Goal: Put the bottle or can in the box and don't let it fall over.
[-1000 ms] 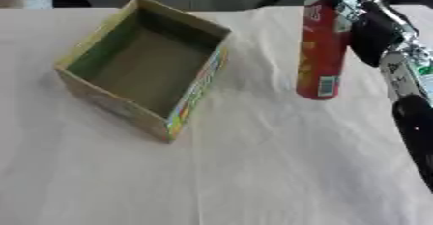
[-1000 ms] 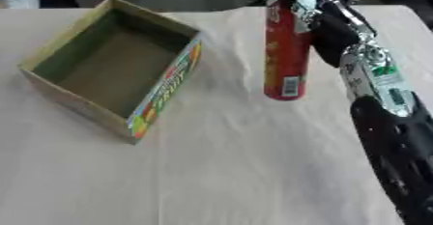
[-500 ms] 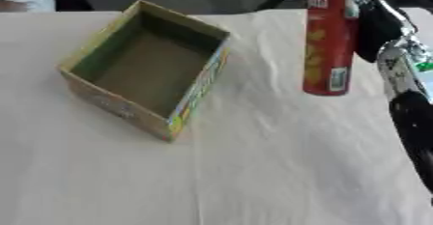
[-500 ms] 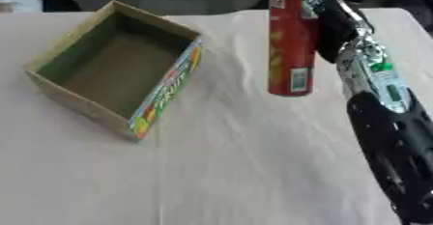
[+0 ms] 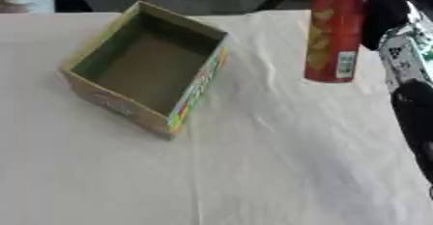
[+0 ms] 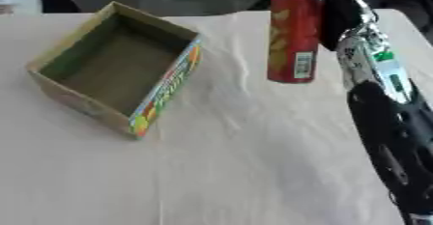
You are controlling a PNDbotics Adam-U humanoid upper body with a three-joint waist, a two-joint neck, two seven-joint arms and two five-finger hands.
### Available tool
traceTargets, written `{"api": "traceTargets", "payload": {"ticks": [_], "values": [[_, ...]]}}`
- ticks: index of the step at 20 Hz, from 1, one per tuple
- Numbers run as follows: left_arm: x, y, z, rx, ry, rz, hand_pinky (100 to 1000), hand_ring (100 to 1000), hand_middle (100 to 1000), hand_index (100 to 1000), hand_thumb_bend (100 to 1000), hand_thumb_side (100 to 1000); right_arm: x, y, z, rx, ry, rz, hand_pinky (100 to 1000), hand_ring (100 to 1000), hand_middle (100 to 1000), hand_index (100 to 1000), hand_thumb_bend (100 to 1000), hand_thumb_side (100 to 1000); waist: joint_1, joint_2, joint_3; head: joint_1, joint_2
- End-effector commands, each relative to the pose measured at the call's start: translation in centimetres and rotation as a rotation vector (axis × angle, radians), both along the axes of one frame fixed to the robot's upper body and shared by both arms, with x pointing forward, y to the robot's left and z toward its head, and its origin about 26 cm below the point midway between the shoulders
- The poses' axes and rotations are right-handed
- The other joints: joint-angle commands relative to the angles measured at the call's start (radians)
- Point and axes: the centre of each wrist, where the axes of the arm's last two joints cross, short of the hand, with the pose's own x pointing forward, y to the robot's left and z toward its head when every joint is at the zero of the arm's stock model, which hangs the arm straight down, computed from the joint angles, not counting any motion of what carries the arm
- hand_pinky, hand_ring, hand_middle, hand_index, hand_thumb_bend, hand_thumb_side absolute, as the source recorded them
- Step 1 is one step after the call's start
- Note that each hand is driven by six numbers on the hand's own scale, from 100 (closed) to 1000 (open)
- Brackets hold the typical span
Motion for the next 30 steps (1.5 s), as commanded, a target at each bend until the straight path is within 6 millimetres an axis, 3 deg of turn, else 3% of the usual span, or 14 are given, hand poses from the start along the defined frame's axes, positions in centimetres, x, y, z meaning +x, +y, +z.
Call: {"api": "traceTargets", "payload": {"ticks": [1,14,23,30], "values": [[-0.7,1.0,0.6,0.006,-0.027,0.049,784,1000,885,716,288,934,-1.1,-0.2,2.0,-0.018,-0.065,0.001,907,327,431,259,100,424,0.001,-0.037,0.000,-0.005,0.004],[-0.5,1.4,-0.4,0.007,0.013,0.064,781,1000,879,707,296,944,-2.5,3.0,4.0,-0.005,-0.209,0.004,874,324,404,257,100,348,0.002,-0.054,-0.005,0.005,0.021],[-0.5,1.1,-0.8,0.022,0.017,0.050,780,1000,874,705,297,940,-0.4,5.9,4.1,-0.042,-0.197,-0.036,866,330,411,265,100,357,0.000,-0.074,0.013,-0.017,0.034],[-0.5,0.9,-1.0,0.030,0.020,0.038,780,1000,872,704,300,941,1.4,7.7,3.7,-0.051,-0.209,-0.065,852,332,410,267,100,310,-0.010,-0.086,0.033,-0.041,0.048]]}}
